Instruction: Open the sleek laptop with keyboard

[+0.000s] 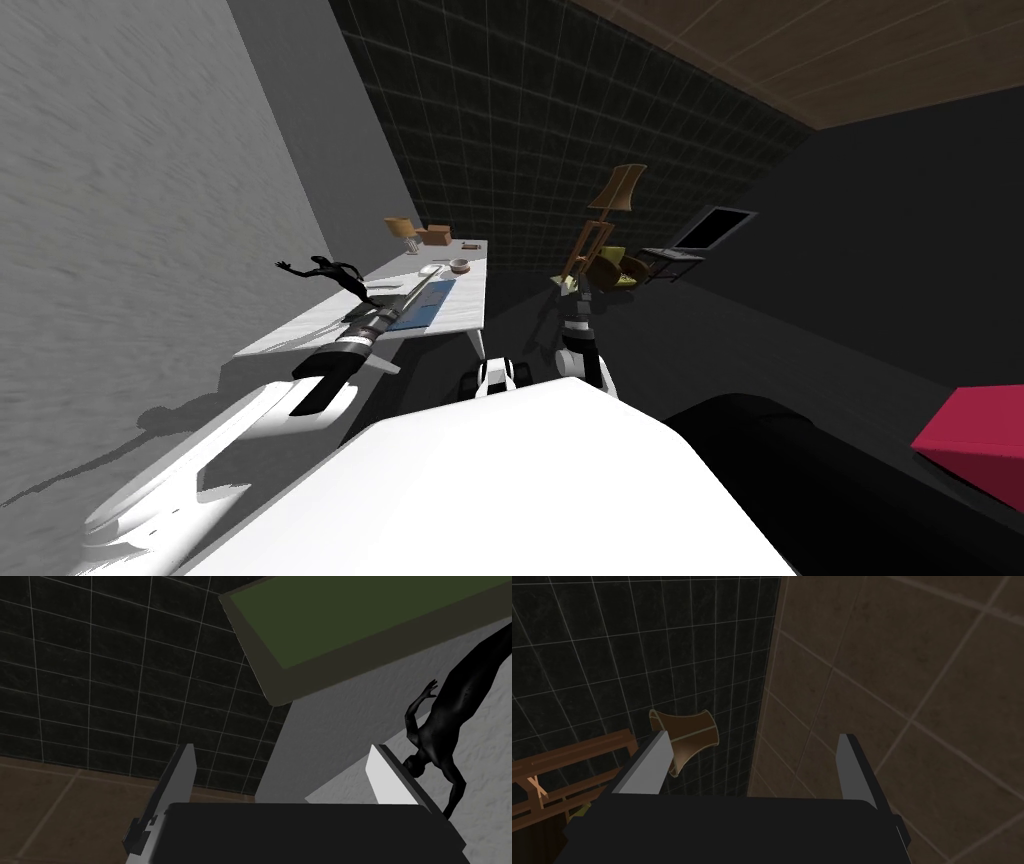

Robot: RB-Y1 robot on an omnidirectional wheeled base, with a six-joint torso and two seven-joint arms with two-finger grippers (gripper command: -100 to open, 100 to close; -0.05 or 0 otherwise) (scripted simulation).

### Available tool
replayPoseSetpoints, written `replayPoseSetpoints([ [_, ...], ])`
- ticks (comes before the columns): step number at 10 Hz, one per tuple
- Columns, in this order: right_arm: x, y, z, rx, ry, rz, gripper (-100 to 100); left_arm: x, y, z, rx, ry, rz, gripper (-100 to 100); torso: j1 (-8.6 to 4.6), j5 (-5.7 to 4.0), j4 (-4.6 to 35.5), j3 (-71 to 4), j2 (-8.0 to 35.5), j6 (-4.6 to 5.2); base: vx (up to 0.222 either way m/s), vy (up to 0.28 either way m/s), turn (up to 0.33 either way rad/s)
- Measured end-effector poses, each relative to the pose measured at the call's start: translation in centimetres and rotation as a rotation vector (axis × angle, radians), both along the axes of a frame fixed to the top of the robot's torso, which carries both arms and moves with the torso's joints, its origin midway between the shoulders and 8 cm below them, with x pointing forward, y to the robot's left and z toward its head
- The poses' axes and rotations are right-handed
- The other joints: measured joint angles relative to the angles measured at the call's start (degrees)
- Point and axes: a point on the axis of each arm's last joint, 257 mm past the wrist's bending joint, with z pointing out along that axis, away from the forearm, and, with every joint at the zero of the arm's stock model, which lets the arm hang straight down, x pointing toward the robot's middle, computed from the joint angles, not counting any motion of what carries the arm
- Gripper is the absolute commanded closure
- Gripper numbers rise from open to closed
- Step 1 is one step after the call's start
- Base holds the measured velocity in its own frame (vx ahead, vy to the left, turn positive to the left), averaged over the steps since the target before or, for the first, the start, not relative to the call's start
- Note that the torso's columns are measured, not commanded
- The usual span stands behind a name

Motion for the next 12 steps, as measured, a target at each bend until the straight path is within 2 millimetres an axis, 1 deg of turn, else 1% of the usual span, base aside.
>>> replayPoseSetpoints([
  [4, 0.0, 0.0, 0.0, 0.0, 0.0, 0.0, 0, -1.4, -1.3, 2.5, 0.002, -0.002, -0.015, -100, -0.09, -0.02, 0.06, 0.13, 0.21, 0.02, 0.054, 0.024, 0.045],
  [8, 0.0, 0.0, 0.0, 0.0, 0.0, 0.0, 0, -2.7, -3.4, 4.5, 0.001, 0.001, -0.038, -100, -0.11, -0.02, 0.04, 0.09, 0.15, 0.02, 0.049, 0.012, 0.039],
  [9, 0.0, 0.0, 0.0, 0.0, 0.0, 0.0, 0, -2.8, -3.5, 4.6, 0.0, 0.002, -0.037, 0, -0.12, -0.02, 0.06, 0.14, 0.24, 0.02, 0.006, 0.001, -0.002],
  [12, 0.0, 0.0, 0.0, 0.0, 0.0, 0.0, 0, -2.8, -3.5, 4.5, 0.0, 0.002, -0.037, 0, -0.11, -0.03, 0.06, 0.13, 0.21, 0.01, 0.0, 0.0, 0.0],
])
